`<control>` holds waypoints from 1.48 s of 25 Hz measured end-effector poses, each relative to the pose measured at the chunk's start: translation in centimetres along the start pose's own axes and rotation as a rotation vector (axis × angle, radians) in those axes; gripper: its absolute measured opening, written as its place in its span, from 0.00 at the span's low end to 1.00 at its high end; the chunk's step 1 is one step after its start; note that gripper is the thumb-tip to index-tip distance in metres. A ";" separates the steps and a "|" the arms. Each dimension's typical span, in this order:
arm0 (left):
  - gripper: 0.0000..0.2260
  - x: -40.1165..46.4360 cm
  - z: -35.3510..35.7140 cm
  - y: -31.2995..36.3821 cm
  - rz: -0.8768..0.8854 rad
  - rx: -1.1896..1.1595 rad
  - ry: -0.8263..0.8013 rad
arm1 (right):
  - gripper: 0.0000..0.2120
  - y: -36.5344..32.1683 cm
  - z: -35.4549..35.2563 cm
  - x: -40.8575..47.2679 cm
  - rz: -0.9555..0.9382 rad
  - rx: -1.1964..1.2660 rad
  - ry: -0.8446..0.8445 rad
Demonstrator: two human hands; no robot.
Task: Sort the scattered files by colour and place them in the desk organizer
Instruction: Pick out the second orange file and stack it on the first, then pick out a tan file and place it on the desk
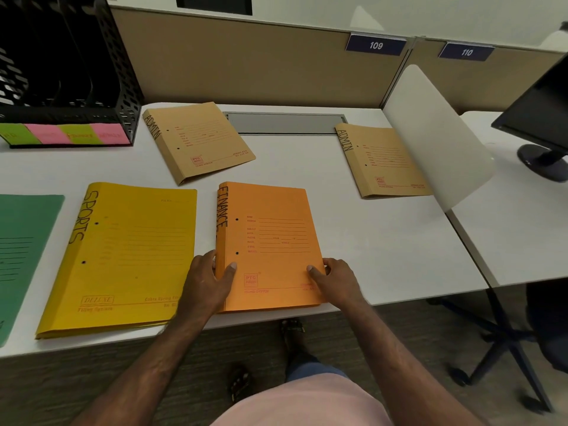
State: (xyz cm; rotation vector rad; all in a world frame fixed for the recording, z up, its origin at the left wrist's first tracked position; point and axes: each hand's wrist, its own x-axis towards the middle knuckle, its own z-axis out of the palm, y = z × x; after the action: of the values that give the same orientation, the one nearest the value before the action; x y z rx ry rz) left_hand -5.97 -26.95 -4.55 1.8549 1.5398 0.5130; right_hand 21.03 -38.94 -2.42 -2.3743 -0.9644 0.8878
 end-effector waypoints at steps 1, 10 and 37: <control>0.27 0.0 0.0 0.0 0.010 0.020 0.001 | 0.30 0.1 0.0 0.1 0.000 -0.035 0.012; 0.28 -0.2 0.0 2.9 0.221 0.261 0.052 | 0.39 1.6 -1.3 -0.3 -0.109 -0.138 0.125; 0.27 8.1 19.8 27.2 0.241 -0.106 -0.180 | 0.32 12.6 -20.0 12.0 -0.063 0.108 0.386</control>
State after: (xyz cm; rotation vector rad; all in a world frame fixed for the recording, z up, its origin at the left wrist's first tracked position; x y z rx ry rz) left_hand 28.33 -26.19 -0.23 1.9575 1.1580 0.5101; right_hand 47.34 -41.40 -0.54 -2.2923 -0.8078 0.4220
